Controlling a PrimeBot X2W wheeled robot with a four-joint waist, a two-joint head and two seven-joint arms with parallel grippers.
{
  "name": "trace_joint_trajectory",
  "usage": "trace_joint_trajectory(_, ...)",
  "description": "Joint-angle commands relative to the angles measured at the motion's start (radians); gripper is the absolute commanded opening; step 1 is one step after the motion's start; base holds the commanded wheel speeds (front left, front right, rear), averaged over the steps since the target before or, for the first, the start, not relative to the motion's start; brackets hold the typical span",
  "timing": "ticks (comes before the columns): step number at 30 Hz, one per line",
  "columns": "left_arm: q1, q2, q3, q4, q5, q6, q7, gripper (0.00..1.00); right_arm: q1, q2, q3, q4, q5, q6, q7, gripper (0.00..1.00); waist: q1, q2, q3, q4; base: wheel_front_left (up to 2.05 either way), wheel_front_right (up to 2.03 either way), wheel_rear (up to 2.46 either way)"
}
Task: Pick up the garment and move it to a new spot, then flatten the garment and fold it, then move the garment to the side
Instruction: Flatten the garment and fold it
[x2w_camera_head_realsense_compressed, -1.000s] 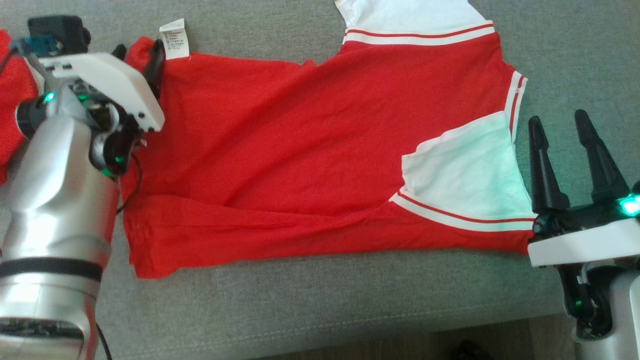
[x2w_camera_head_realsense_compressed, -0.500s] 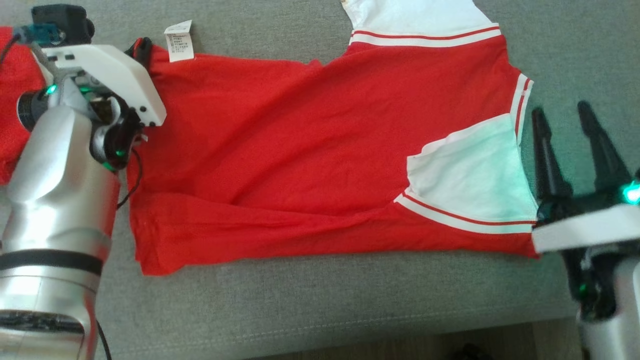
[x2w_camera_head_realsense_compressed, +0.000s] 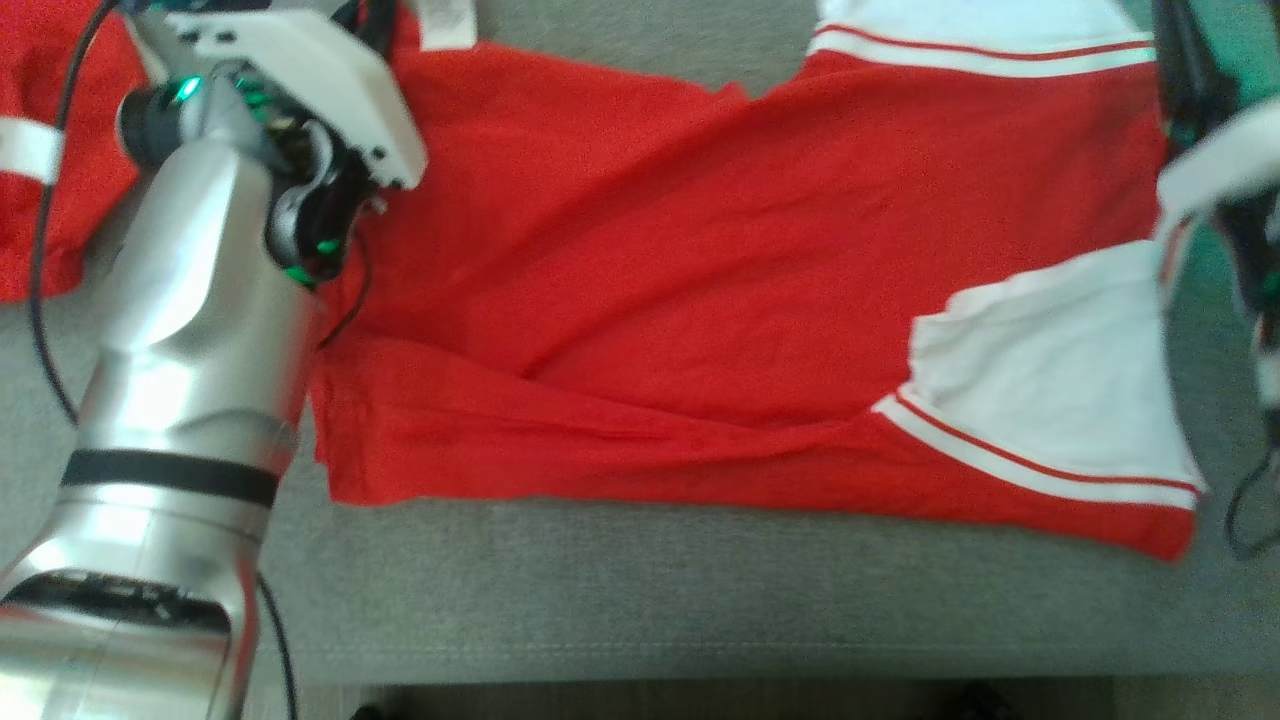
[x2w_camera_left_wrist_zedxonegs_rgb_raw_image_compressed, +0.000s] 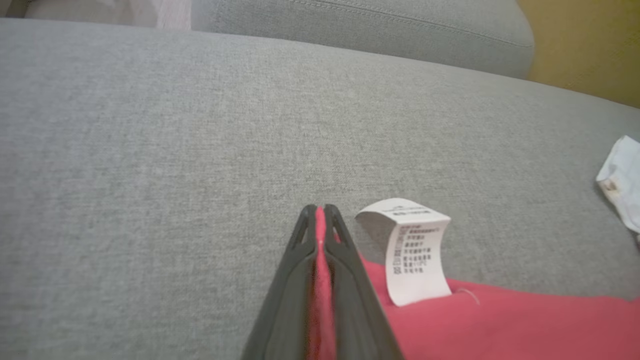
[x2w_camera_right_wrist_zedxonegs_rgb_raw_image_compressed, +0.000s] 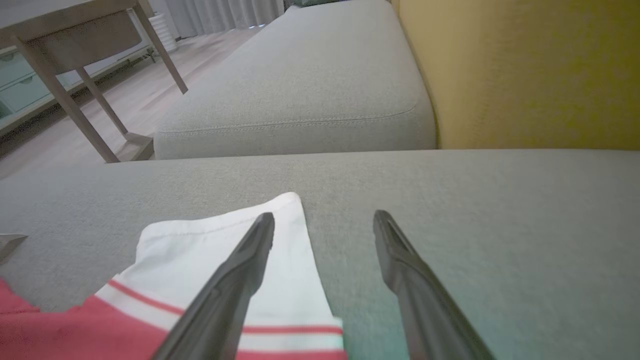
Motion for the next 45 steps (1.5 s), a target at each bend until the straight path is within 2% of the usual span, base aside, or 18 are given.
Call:
trace_joint_trajectory(1,-0.034,0.025,0.014,-0.032,0.008,-0.005,-0.010,0.00,-0.035,-0.021,0.027,-0.006,0.014,0.007,0.014,1.00,0.0000,0.0000,0.035,0.037,0.00,0.00,0.00)
trace_joint_trajectory(12,-0.081,-0.022,-0.024,0.008,0.004,-0.027,-0.046,0.00,-0.353,-0.082,0.234,0.289,0.085,0.007,0.188,1.00,0.0000,0.0000,0.064,0.084,0.00,0.00,0.00)
trace_joint_trajectory(20,-0.102,-0.031,-0.033,0.041,-0.004,-0.036,-0.070,0.00,-0.444,-0.095,0.326,0.399,0.128,0.007,0.267,1.00,0.0000,0.0000,0.077,0.095,0.00,0.00,0.00)
trace_joint_trajectory(21,-0.104,-0.032,-0.034,0.046,-0.005,-0.037,-0.073,0.00,-0.450,-0.097,0.340,0.406,0.140,0.007,0.278,0.76,0.0000,0.0000,0.077,0.096,0.00,0.00,0.00)
trace_joint_trajectory(23,-0.107,-0.032,-0.035,0.056,-0.007,-0.038,-0.079,0.00,-0.459,-0.100,0.364,0.414,0.168,0.007,0.292,0.00,0.0000,0.0000,0.077,0.097,0.00,0.00,0.00)
trace_joint_trajectory(27,-0.110,-0.029,-0.031,0.069,-0.013,-0.039,-0.097,0.00,-0.470,-0.119,0.389,0.405,0.208,0.007,0.258,0.00,0.0000,0.0000,0.068,0.092,0.00,0.00,0.00)
trace_joint_trajectory(32,-0.101,-0.015,-0.024,0.071,-0.022,-0.042,-0.125,0.00,-0.443,-0.156,0.401,0.336,0.246,0.007,0.146,0.00,0.0000,0.0000,0.032,0.074,0.00,0.00,0.00)
trace_joint_trajectory(39,-0.065,0.019,-0.001,0.039,-0.049,-0.041,-0.133,0.00,-0.336,-0.230,0.397,0.195,0.286,0.007,0.056,0.00,0.0000,0.0000,-0.034,0.036,0.00,0.00,0.00)
trace_joint_trajectory(45,0.011,0.048,0.019,-0.031,-0.075,-0.031,-0.131,0.00,-0.212,-0.262,0.361,0.085,0.309,0.007,0.018,0.00,0.0000,0.0000,-0.086,0.013,0.00,0.00,0.00)
